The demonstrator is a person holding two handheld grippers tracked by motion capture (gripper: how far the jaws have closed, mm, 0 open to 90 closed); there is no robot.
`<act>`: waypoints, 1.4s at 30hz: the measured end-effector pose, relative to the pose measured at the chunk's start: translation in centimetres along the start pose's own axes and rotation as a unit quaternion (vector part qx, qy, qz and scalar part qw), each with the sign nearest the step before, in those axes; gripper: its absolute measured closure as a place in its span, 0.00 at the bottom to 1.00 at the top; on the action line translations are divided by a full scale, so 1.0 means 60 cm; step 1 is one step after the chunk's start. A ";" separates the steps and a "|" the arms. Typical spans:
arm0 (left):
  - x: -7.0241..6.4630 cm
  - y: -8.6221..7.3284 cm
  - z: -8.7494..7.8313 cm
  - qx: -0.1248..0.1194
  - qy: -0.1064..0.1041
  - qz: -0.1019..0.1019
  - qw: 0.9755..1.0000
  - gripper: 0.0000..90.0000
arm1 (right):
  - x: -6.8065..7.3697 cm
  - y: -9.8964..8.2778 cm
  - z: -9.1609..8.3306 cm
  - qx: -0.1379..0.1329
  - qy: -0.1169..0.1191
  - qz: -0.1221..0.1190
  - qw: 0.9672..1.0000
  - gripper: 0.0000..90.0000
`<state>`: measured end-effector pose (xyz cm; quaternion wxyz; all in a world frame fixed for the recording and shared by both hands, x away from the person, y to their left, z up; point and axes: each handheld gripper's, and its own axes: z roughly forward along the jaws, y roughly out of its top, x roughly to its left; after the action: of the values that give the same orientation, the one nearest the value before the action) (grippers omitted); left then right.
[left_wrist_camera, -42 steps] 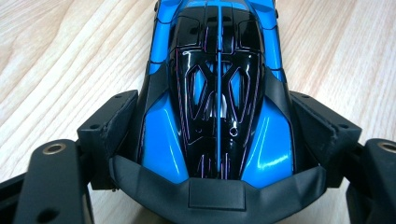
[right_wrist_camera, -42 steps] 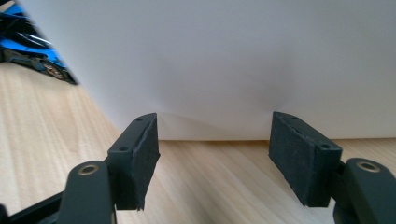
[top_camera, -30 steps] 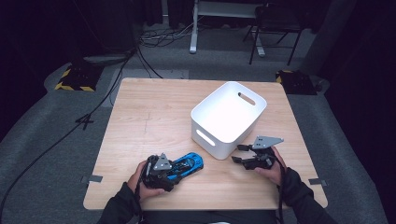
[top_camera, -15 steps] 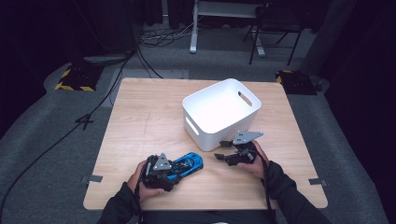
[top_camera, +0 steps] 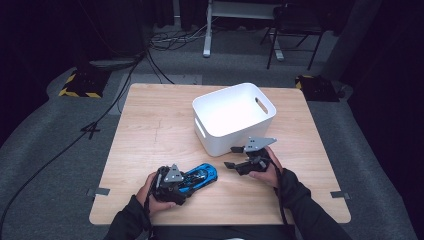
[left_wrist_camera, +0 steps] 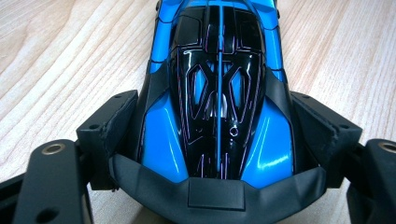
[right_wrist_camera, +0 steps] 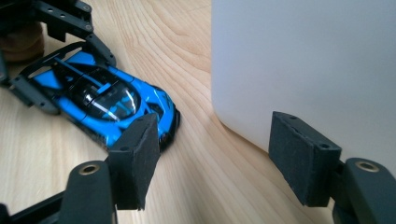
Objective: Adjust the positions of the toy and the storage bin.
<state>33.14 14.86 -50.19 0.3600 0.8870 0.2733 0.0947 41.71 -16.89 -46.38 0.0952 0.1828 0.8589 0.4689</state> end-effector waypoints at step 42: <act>0.000 0.001 0.001 0.002 -0.003 -0.002 1.000 0.26 | -0.137 0.098 -0.103 0.044 -0.066 -0.045 0.996 0.33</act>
<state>33.19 14.82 -50.18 0.3591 0.8876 0.2740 0.0905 48.46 -22.05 -38.14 0.1645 0.1790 0.8777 0.4130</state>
